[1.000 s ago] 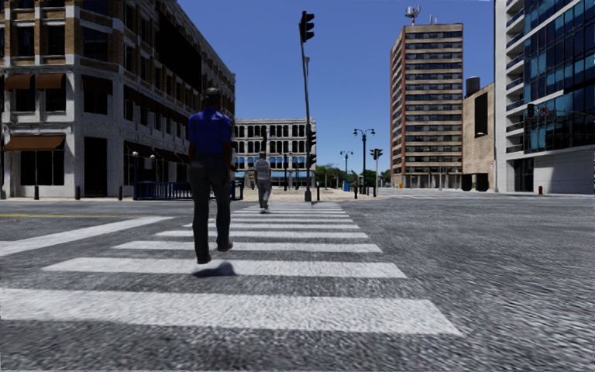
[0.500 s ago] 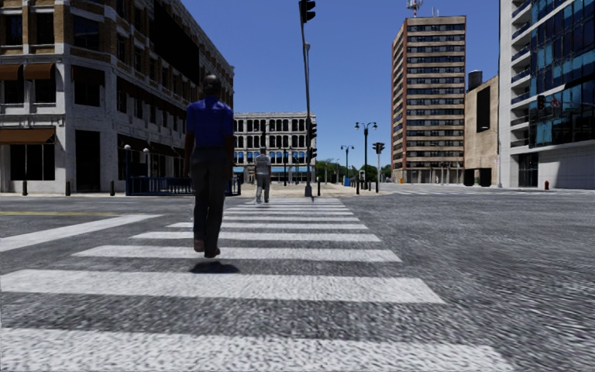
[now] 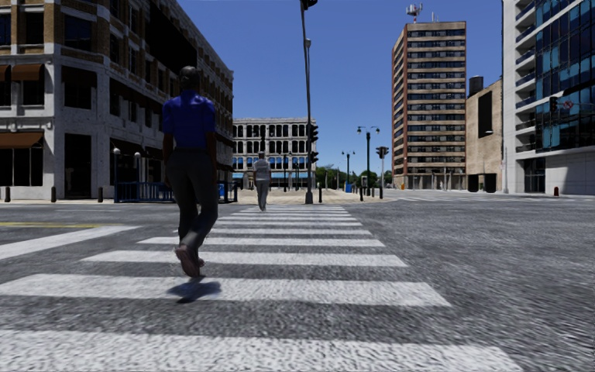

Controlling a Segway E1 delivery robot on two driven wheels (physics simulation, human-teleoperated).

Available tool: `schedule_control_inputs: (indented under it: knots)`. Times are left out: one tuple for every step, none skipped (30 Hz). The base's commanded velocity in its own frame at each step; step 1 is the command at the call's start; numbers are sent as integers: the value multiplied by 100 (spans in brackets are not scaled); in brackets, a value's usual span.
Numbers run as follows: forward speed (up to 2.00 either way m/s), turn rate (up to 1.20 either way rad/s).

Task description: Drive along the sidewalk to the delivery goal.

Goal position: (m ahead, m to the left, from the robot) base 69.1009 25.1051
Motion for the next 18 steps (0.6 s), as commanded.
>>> schedule_control_inputs:
  knots:
    - [200, -10]
    - [200, -10]
    - [200, -10]
    - [200, -10]
    - [200, -10]
    - [200, -10]
    - [200, -10]
    - [200, -10]
    - [200, -10]
    - [200, -10]
    - [200, -10]
    - [200, -11]
    - [200, -15]
    - [200, -17]
    - [200, -17]
    - [200, -21]
    - [200, -22]
    - [200, -22]
